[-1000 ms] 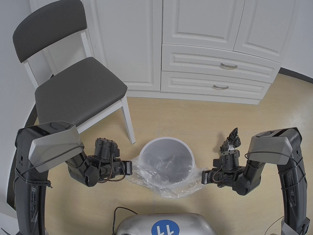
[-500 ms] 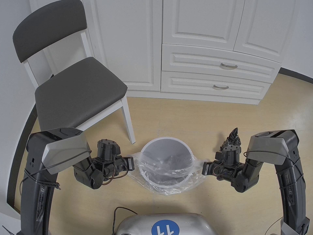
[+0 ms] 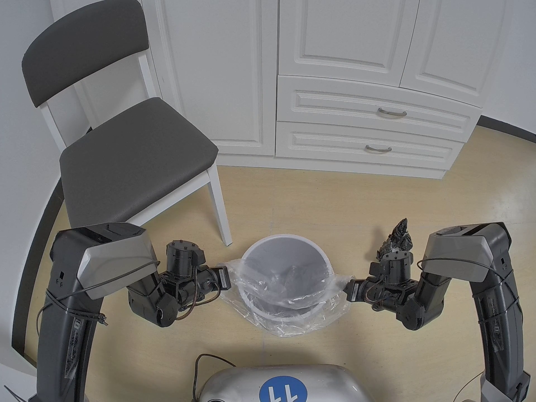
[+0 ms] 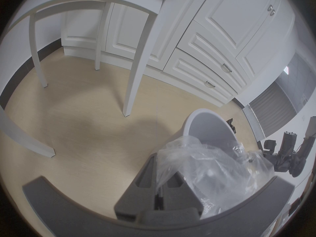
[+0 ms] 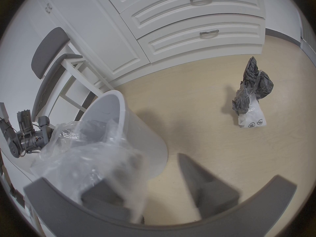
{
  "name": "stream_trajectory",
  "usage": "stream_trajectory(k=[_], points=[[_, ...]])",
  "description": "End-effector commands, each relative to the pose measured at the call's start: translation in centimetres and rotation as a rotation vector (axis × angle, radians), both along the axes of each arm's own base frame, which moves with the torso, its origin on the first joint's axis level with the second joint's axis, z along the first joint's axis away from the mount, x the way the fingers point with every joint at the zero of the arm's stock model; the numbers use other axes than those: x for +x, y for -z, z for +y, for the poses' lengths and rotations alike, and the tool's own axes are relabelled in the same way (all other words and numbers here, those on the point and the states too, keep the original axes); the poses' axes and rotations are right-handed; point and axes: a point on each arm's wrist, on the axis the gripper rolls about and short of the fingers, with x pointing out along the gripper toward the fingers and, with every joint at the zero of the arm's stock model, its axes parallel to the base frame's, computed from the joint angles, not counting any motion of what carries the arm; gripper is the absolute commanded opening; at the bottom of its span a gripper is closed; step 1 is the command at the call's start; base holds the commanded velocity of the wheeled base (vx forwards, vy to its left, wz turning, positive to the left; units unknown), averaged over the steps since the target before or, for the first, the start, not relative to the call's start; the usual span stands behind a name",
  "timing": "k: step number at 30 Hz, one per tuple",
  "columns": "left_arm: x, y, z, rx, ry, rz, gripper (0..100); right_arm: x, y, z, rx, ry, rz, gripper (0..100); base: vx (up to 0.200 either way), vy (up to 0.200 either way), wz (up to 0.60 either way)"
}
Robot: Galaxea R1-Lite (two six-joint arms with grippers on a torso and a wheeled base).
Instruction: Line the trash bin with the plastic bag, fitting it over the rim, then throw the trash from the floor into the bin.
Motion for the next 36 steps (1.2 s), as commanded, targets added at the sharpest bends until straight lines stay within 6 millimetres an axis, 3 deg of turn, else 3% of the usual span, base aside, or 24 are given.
stream_trajectory(k=[1,6,9,10,11,17,36], points=[[0.0,0.1,0.0,-0.002,0.001,-0.001,0,-0.4,0.0,-0.2,-0.004,-0.004,0.005,100,0.000,0.000,0.00],[0.0,-0.1,0.0,-0.004,0.000,-0.004,0,-2.0,0.0,-1.8,-0.009,-0.100,0.001,100,0.000,0.000,0.00],[0.0,-0.1,-0.1,-0.006,-0.001,-0.005,0,-4.9,-1.5,-4.9,0.067,-0.325,-0.121,100,0.000,0.000,0.00],[0.0,-0.1,-0.1,-0.006,-0.001,-0.005,0,-4.9,-1.5,-4.9,0.067,-0.325,-0.121,100,0.000,0.000,0.00],[0.0,-0.1,-0.1,-0.006,-0.001,-0.005,0,-6.5,-1.3,-6.7,0.120,-0.439,-0.083,100,0.000,0.000,0.00],[0.1,-0.1,-0.1,-0.006,-0.001,-0.005,0,-7.7,-2.5,-11.0,0.229,-0.662,-0.185,100,0.000,0.000,0.00],[0.1,0.3,-0.1,0.004,-0.001,0.003,0,-7.2,-2.3,-13.1,0.240,-0.632,-0.211,100,0.000,0.000,0.00]])
